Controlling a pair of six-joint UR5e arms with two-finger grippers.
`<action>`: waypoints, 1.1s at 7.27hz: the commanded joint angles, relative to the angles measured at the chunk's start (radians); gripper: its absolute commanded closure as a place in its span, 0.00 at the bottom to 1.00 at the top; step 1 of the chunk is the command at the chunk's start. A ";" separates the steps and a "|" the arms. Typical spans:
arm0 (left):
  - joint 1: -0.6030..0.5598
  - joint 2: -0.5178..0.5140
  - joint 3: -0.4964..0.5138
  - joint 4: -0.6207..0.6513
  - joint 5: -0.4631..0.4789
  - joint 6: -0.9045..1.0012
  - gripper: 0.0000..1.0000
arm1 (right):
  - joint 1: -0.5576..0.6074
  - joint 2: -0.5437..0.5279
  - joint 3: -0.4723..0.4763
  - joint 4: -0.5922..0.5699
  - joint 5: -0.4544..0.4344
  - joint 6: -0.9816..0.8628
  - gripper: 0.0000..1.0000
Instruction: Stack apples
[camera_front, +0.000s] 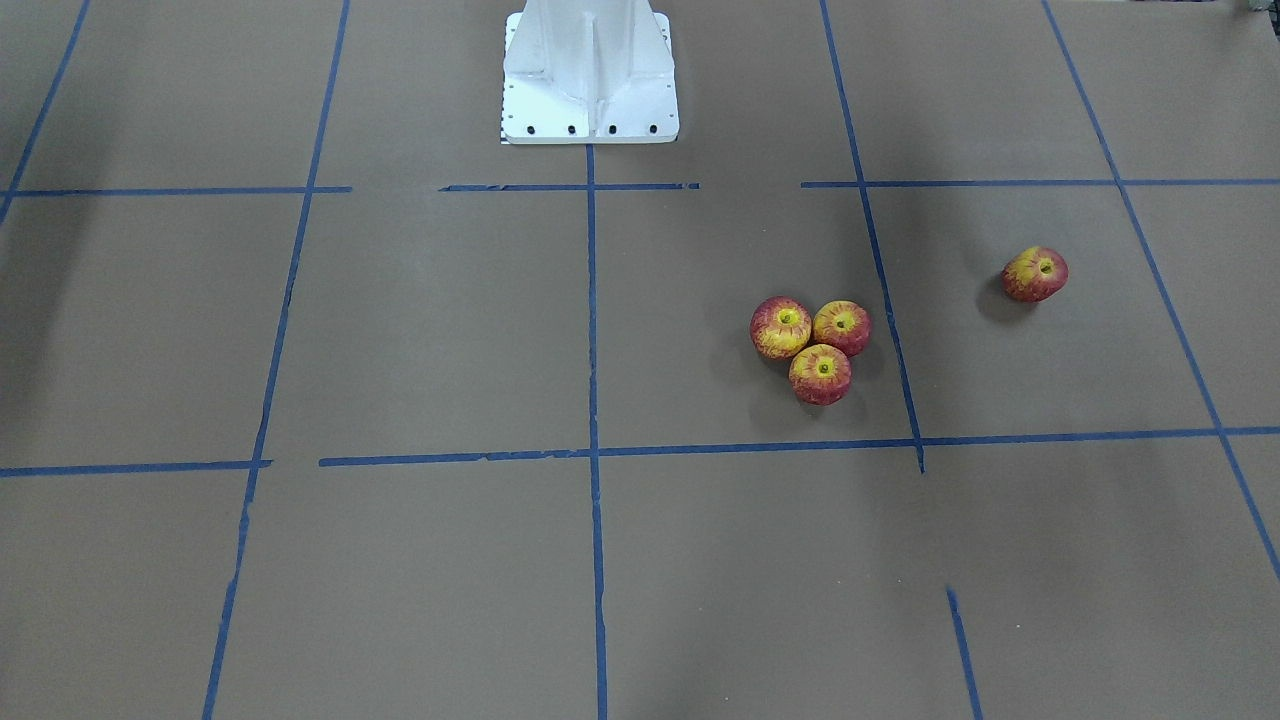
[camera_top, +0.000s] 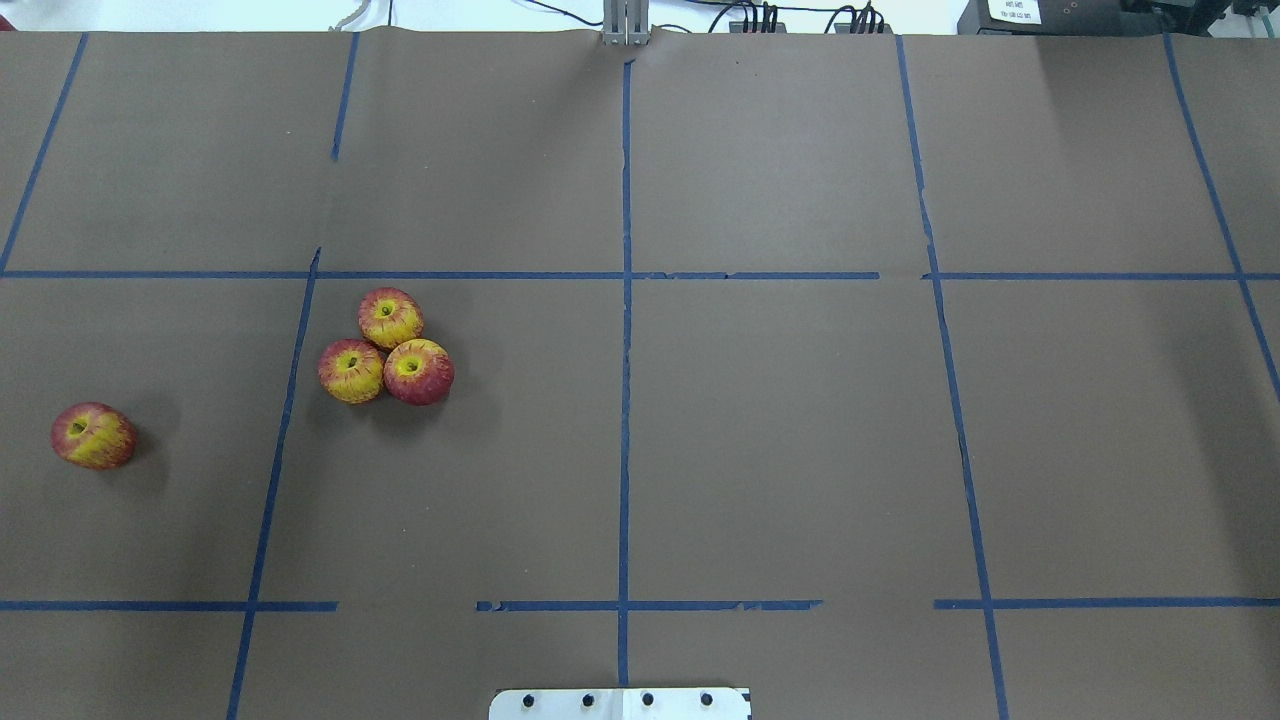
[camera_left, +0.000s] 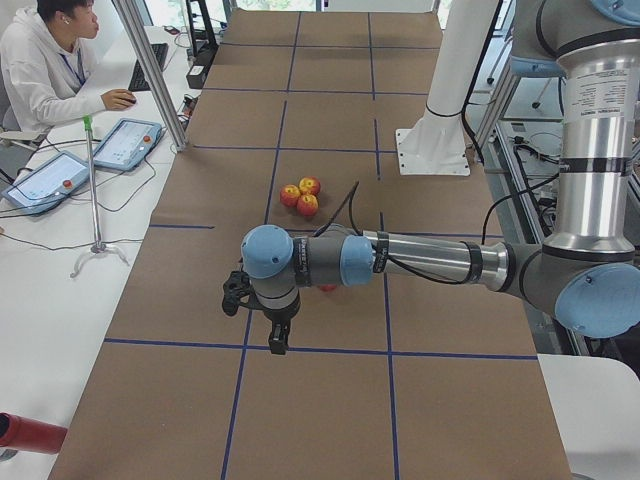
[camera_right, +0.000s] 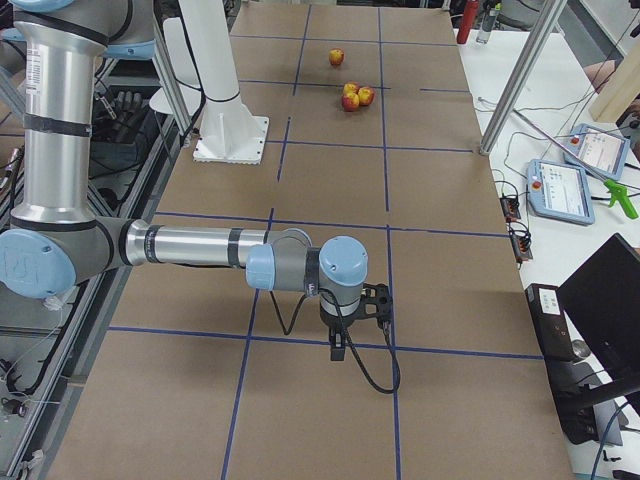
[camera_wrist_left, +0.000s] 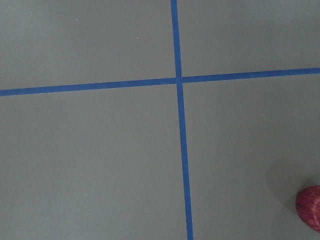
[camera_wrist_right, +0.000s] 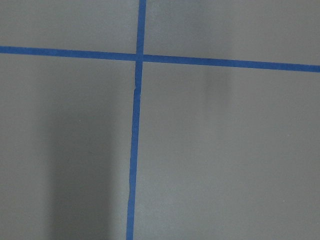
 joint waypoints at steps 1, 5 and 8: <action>-0.001 0.007 -0.012 0.007 -0.045 -0.001 0.00 | 0.000 0.000 0.000 0.000 0.000 0.000 0.00; 0.001 0.012 -0.040 -0.024 -0.048 -0.001 0.00 | 0.000 0.000 0.000 0.000 0.000 -0.002 0.00; 0.279 0.027 -0.041 -0.355 -0.071 -0.373 0.00 | 0.000 0.000 0.000 0.000 0.000 0.000 0.00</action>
